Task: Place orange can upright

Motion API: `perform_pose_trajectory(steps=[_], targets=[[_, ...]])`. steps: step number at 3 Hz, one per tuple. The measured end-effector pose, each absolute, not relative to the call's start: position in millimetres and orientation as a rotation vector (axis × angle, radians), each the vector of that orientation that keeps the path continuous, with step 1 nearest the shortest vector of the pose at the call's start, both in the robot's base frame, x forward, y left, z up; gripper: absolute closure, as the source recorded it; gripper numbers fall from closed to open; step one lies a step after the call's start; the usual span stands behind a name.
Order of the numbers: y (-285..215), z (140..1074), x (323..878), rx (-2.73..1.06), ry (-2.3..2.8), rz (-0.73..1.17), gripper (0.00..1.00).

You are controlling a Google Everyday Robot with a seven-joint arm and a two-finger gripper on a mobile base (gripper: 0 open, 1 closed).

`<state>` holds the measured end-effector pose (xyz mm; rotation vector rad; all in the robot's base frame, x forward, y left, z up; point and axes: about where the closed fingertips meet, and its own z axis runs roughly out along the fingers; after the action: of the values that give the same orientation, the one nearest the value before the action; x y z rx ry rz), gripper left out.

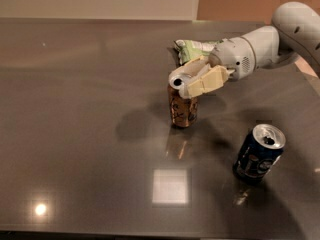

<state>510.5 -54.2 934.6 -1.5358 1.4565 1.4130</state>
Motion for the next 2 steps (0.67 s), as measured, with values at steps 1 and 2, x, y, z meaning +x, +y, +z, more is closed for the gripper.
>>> perform_pose_trajectory(steps=[1, 2], targets=[[-55.9, 930.8, 509.8, -1.505, 1.445, 1.448, 0.28], [-52.3, 931.5, 513.5, -1.496, 1.448, 1.437, 0.05]])
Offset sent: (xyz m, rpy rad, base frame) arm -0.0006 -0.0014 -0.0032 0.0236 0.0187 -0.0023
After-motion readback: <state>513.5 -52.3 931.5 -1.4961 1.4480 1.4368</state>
